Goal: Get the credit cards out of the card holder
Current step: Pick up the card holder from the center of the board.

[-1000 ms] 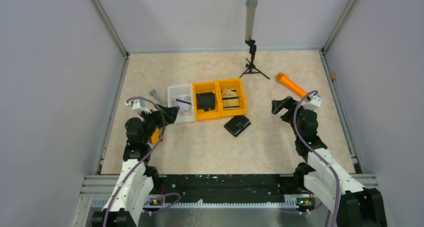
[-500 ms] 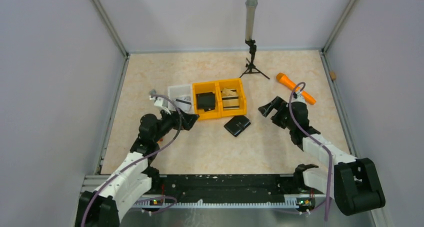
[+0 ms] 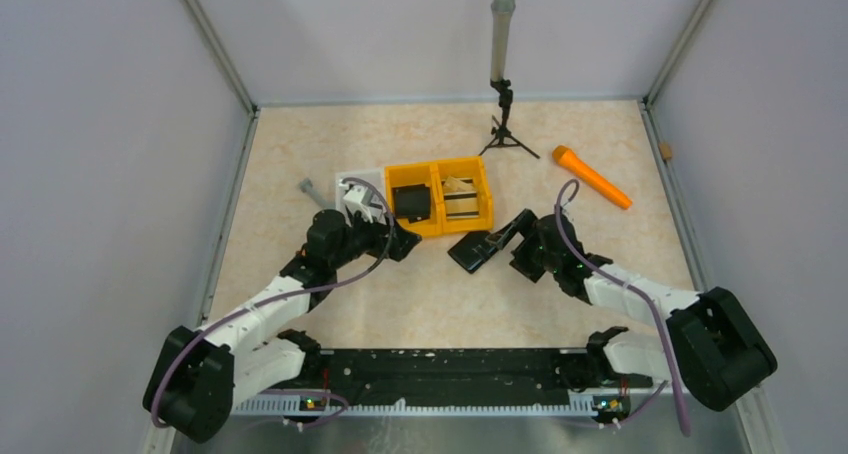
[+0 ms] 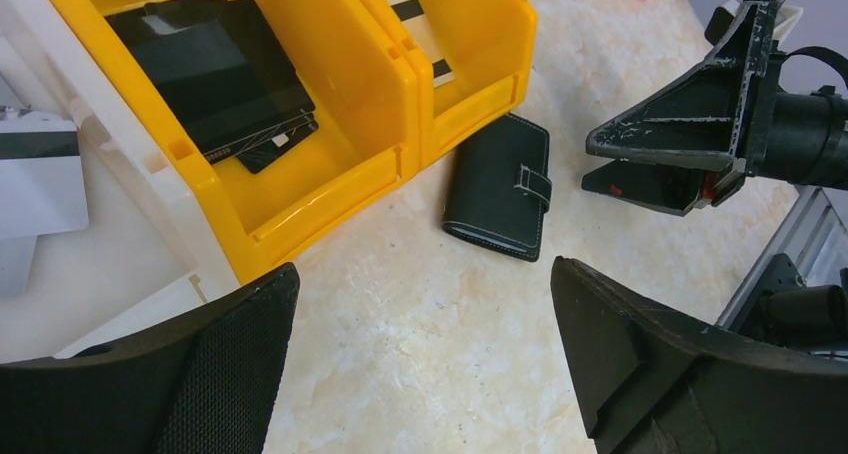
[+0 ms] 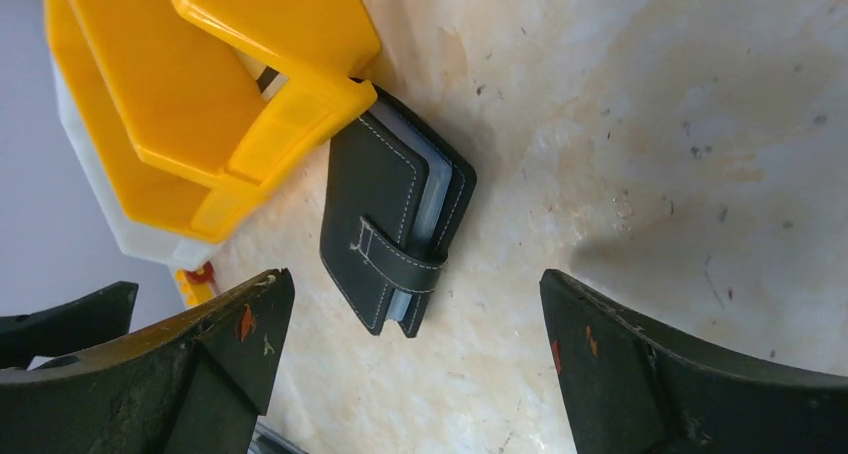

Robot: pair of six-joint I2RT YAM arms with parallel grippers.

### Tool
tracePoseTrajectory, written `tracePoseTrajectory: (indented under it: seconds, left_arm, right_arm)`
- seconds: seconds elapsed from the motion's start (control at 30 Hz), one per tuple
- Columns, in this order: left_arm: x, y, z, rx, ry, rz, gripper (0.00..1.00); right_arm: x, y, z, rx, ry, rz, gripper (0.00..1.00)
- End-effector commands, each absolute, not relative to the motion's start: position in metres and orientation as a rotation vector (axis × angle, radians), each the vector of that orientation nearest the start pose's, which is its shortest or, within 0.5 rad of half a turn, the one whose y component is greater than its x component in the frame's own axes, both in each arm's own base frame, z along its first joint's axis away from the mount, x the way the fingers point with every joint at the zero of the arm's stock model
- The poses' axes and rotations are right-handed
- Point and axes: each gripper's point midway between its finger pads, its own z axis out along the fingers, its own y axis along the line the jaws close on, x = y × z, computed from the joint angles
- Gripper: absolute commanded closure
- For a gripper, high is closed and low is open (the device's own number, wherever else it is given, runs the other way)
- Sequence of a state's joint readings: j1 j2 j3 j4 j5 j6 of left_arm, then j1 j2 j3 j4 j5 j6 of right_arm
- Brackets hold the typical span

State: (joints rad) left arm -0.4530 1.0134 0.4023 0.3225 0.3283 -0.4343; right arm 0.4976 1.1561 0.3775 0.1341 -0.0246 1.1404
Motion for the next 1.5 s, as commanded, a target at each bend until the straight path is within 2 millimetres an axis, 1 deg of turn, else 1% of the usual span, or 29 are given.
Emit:
tracePoseTrajectory:
  seconds: [0.0,0.13,0.3,0.37,0.43,0.5,0.6,0.7,0.77,0.83,0.9,0.93,1.0,1.13,1.17,1.3,1.47]
  left_arm:
    - [0.275,-0.213,0.158,0.272,1.911,-0.881,0.01]
    - [0.274,-0.216,0.156,0.285,1.922,-0.897,0.01]
    - [0.273,-0.220,0.154,0.301,1.932,-0.914,0.01]
    - [0.273,-0.223,0.152,0.313,1.941,-0.926,0.01]
    - [0.273,-0.225,0.151,0.321,1.947,-0.935,0.01]
    - [0.272,-0.227,0.149,0.327,1.956,-0.937,0.01]
    - [0.273,-0.227,0.149,0.333,1.956,-0.932,0.01]
    - [0.273,-0.227,0.148,0.334,1.963,-0.924,0.01]
    - [0.274,-0.226,0.147,0.330,1.966,-0.915,0.01]
    - [0.274,-0.226,0.146,0.329,1.969,-0.909,0.01]
    - [0.274,-0.225,0.146,0.328,1.969,-0.905,0.01]
    - [0.274,-0.225,0.147,0.327,1.968,-0.904,0.01]
    - [0.274,-0.225,0.147,0.326,1.967,-0.901,0.01]
    - [0.274,-0.225,0.147,0.328,1.967,-0.900,0.01]
    - [0.274,-0.225,0.147,0.332,1.966,-0.902,0.01]
    - [0.271,-0.231,0.148,0.364,1.967,-0.913,0.01]
    - [0.265,-0.240,0.150,0.425,1.950,-0.900,0.01]
  right_arm:
    - [0.267,0.199,0.069,0.895,2.238,0.869,0.03]
    - [0.261,0.215,0.067,0.921,2.229,0.923,0.05]
    - [0.259,0.234,0.056,0.939,2.261,0.984,0.07]
    - [0.262,0.241,0.054,0.931,2.272,1.005,0.08]
    - [0.265,0.243,0.049,0.930,2.279,0.993,0.11]
    - [0.269,0.246,0.047,0.933,2.271,1.006,0.15]
    - [0.274,0.254,0.048,0.925,2.255,1.055,0.30]
    - [0.282,0.258,0.050,0.912,2.242,1.056,0.35]
    - [0.287,0.258,0.053,0.914,2.223,1.042,0.49]
    - [0.292,0.259,0.055,0.912,2.206,1.043,0.59]
    - [0.295,0.259,0.055,0.917,2.199,1.034,0.63]
    - [0.297,0.259,0.057,0.916,2.191,1.034,0.67]
    - [0.301,0.259,0.059,0.915,2.172,1.030,0.79]
    - [0.308,0.257,0.065,0.867,2.153,0.993,0.98]
    - [0.309,0.258,0.068,0.844,2.156,0.987,1.00]
    - [0.307,0.259,0.077,0.779,2.197,0.954,1.00]
    - [0.289,0.250,0.082,0.791,2.266,0.917,1.00]
